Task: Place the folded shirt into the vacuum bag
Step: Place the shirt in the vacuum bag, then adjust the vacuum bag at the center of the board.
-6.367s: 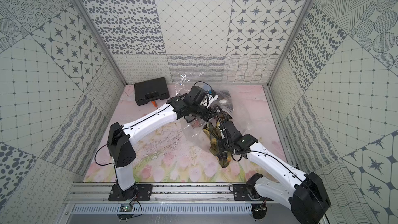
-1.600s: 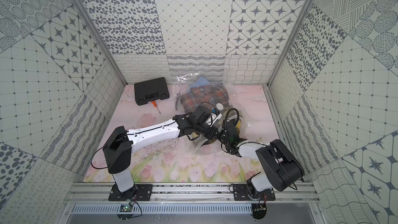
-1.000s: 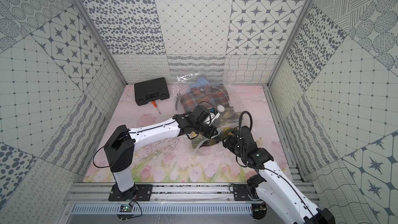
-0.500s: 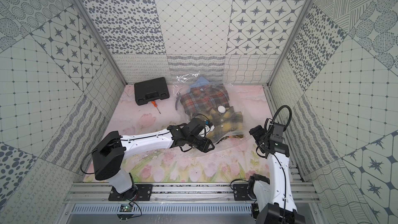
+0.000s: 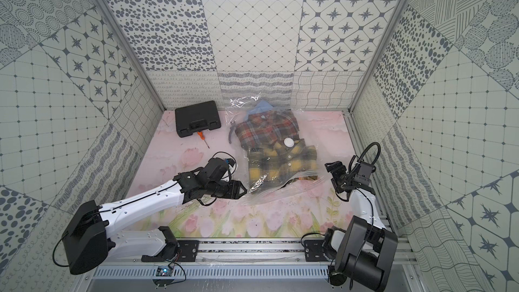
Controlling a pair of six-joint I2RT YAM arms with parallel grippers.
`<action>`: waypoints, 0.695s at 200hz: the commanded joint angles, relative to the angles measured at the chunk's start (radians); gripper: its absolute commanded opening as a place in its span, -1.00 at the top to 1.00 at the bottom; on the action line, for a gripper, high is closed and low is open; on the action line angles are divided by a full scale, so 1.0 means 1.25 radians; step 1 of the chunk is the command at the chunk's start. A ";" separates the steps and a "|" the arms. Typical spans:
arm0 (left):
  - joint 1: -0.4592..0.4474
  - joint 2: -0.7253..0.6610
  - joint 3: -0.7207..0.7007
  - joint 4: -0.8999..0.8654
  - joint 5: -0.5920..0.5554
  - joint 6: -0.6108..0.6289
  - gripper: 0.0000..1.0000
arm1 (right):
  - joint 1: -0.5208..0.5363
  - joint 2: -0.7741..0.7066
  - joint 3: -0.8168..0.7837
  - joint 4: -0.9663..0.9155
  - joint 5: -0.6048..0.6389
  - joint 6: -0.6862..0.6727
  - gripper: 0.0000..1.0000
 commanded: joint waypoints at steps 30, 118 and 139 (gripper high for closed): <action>0.039 -0.052 -0.154 0.186 0.071 -0.196 -0.34 | -0.001 0.053 -0.034 0.157 -0.050 0.027 -0.37; 0.026 0.087 -0.240 0.492 0.119 -0.314 -0.09 | -0.001 0.110 -0.049 0.226 -0.068 0.035 0.18; 0.021 0.130 -0.235 0.549 0.125 -0.330 -0.05 | -0.001 0.118 -0.057 0.240 -0.070 0.039 0.26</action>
